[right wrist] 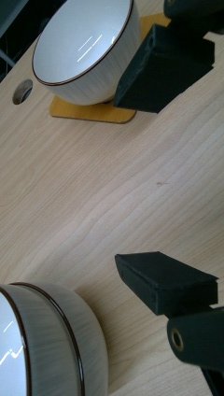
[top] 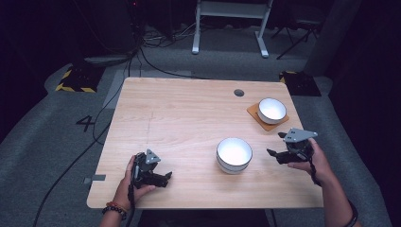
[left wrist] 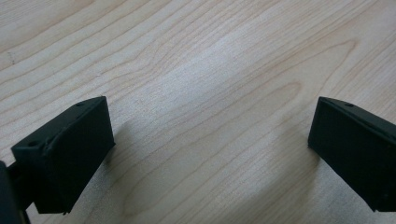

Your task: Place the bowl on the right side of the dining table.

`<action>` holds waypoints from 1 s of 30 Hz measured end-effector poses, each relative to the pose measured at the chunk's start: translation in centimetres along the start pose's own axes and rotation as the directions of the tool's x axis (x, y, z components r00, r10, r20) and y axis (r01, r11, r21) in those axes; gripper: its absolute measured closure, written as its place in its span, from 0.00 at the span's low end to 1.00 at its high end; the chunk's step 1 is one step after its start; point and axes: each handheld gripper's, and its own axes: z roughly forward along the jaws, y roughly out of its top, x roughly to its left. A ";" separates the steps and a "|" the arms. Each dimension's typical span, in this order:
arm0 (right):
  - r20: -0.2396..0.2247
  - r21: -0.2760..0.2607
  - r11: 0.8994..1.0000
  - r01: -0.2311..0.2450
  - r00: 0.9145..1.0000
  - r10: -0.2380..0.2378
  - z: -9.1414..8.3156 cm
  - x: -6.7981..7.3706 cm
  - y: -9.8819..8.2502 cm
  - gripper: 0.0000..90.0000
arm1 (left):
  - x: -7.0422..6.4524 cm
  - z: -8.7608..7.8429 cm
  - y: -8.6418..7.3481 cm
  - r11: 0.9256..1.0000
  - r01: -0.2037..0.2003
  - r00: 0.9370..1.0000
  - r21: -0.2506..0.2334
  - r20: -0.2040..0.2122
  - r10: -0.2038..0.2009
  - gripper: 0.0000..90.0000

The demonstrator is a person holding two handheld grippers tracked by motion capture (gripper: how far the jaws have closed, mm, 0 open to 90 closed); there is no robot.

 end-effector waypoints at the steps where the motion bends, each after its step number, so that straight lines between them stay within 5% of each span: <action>1: 0.000 0.000 1.000 0.000 1.000 0.000 0.0 0.0 0.0 0.23 | 0.0 0.0 0.0 1.000 0.000 1.000 0.000 0.000 0.000 0.00; 30: 0.002 0.075 0.996 -0.052 0.999 0.052 0.0 1.0 -4.8 0.22 | 0.0 0.0 0.0 1.000 -0.003 1.000 0.001 -0.002 0.003 0.00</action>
